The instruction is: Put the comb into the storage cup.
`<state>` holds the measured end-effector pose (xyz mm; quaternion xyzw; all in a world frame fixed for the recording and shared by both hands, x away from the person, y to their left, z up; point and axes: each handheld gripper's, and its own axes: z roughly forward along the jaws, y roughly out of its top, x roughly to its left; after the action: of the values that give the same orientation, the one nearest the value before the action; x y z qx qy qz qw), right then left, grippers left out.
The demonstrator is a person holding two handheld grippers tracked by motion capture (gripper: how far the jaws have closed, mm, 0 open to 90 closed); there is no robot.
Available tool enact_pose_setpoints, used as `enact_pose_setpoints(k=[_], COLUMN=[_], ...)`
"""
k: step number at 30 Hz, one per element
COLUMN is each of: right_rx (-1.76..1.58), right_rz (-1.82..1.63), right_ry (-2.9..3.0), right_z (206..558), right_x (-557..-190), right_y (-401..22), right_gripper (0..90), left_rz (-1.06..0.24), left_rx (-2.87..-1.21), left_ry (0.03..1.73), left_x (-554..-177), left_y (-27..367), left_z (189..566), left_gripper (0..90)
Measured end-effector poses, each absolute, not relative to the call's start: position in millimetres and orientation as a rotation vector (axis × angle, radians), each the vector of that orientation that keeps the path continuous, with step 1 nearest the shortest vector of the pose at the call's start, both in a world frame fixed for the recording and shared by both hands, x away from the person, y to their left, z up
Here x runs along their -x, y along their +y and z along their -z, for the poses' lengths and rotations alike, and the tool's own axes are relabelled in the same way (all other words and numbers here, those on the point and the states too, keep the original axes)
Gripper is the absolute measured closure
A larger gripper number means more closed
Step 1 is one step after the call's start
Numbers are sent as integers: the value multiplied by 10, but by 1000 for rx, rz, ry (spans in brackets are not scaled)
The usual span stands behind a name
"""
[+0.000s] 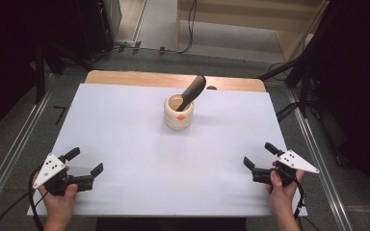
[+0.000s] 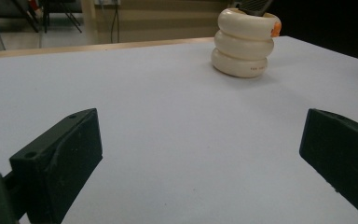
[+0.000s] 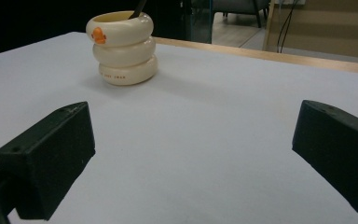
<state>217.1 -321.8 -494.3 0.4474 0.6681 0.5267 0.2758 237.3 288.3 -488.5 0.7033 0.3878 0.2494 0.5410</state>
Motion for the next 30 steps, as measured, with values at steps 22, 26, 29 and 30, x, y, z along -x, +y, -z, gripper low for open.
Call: enact_pose_setpoints(k=[22,26,29,30], right_rx=[-1269,-1267,-1268,-1272], right_rz=[-1348,-1329,-1327,-1327], right_ry=[1765,1767,1761,1755], right_z=[5092,5116,5136,5143], right_x=[-1846,-1800,-1769,-1760], right_y=[-3676,-3737,-3781,-3793], right_gripper=[0,0,0,0], left_rz=[-597,-596,-595,-594], left_rx=[-1673,-1675,-1671,-1671], left_ry=[922,917,918,918], left_x=[-2369,-2369,-2370,-2370], left_y=[2880,2883,2884,2884], left_z=[4883,4882,4882,4882], left_gripper=[0,0,0,0])
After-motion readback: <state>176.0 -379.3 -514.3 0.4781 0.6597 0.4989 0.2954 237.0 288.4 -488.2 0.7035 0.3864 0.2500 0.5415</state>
